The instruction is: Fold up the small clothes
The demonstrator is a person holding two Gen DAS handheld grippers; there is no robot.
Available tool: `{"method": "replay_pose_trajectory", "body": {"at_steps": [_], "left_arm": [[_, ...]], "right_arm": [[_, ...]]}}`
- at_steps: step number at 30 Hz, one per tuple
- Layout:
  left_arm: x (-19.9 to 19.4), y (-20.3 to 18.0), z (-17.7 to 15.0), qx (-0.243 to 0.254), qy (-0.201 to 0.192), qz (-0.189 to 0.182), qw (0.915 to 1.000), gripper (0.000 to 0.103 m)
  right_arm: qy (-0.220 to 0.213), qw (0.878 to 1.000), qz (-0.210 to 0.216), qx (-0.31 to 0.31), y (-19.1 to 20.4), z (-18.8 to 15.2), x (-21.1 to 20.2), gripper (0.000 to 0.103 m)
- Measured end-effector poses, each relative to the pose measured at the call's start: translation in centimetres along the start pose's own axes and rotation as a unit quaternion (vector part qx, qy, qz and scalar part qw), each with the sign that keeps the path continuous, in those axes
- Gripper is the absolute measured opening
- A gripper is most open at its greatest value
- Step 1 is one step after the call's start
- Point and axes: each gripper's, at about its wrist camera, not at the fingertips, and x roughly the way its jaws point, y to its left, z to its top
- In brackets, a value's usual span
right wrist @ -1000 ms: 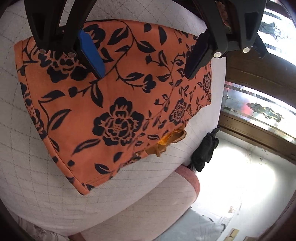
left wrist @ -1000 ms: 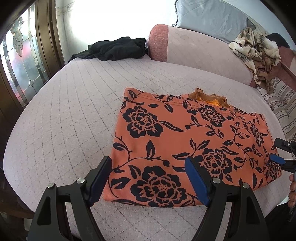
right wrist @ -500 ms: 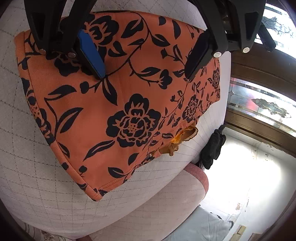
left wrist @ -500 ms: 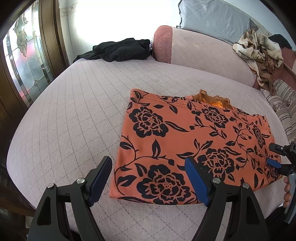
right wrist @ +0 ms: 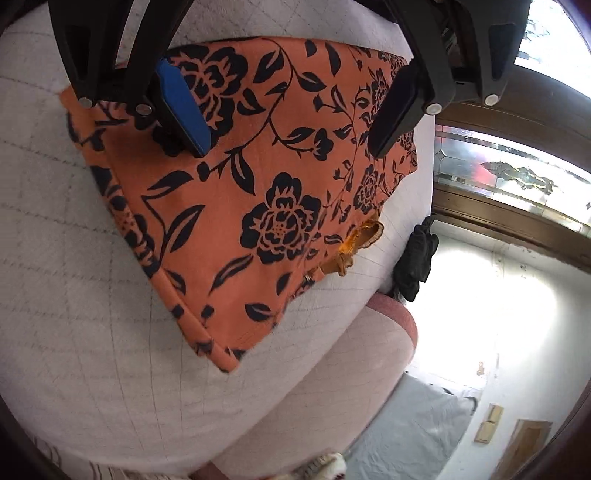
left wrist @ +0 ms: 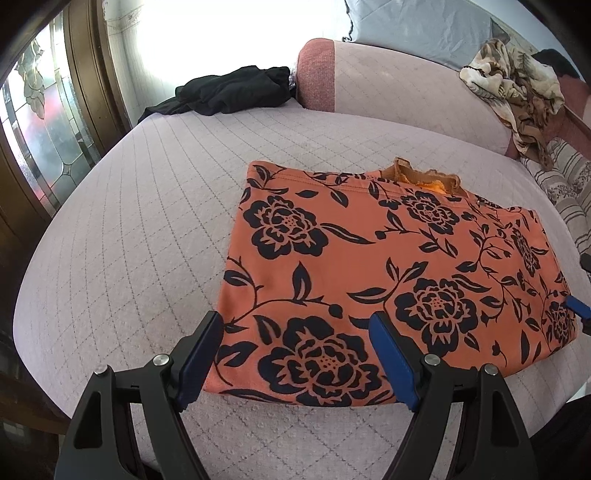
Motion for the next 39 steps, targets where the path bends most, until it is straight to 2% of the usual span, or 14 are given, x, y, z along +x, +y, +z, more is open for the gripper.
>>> {"method": "replay_pose_trajectory", "body": {"at_steps": [3,8,15,17,18,22,25,27,29,30,31,32,35,39], "left_arm": [[0.1,-1.7,0.3,0.006,-0.005,-0.019,0.9998,0.081],[0.7,-5.8,0.3,0.05,-0.007,-0.043,0.9978,0.081],[1.6,-8.0,-0.5,0.058,0.006,-0.056,0.9967,0.081],[1.9,-8.2,-0.9,0.062,0.011,-0.051,0.9967,0.081],[2.0,-8.2,-1.1,0.065,0.012,-0.05,0.9966,0.081],[1.3,-8.1,-1.0,0.067,-0.014,-0.043,0.9967,0.081],[0.8,-8.4,-0.3,0.066,-0.037,-0.048,0.996,0.083],[1.8,-9.2,-0.2,0.079,-0.022,-0.049,0.9954,0.084],[3.2,-9.8,-0.4,0.1,-0.008,-0.04,0.9942,0.084],[3.9,-10.0,-0.5,0.103,0.0,-0.036,0.994,0.084],[4.5,-9.9,-0.7,0.101,0.005,-0.037,0.9942,0.086],[4.6,-9.9,-0.7,0.096,-0.003,-0.039,0.9946,0.088],[4.9,-9.7,-0.6,0.09,-0.004,-0.039,0.9952,0.094],[5.3,-9.6,-0.4,0.092,-0.007,-0.042,0.9949,0.096]], "right_arm": [[-0.026,0.999,0.012,0.03,-1.1,-1.7,-3.5,0.089],[0.004,0.993,-0.006,0.121,-5.7,-5.7,-3.4,0.089],[-0.069,0.978,0.01,0.199,-8.2,-3.6,-2.8,0.088],[-0.066,0.98,-0.007,0.189,-7.9,-3.0,-2.4,0.056],[-0.052,0.983,-0.008,0.174,-7.6,-2.6,-1.9,0.005],[-0.088,0.991,-0.032,0.095,-4.0,-2.5,-4.0,0.007],[-0.098,0.991,-0.082,0.028,-2.2,-3.2,-4.8,0.007],[-0.033,0.99,-0.128,0.055,-5.0,-3.6,-1.9,0.012],[-0.038,0.991,-0.073,0.108,-7.1,-3.8,-2.4,0.017],[-0.048,0.99,-0.07,0.11,-7.0,-3.5,-3.4,0.034],[-0.059,0.991,-0.07,0.103,-6.7,-3.2,-4.4,0.063],[-0.073,0.99,-0.067,0.097,-6.4,-3.0,-5.5,0.075],[-0.103,0.99,-0.075,0.06,-5.5,-1.2,-7.8,0.08],[-0.055,0.998,-0.04,0.013,-5.0,4.2,-4.9,0.08]]}}
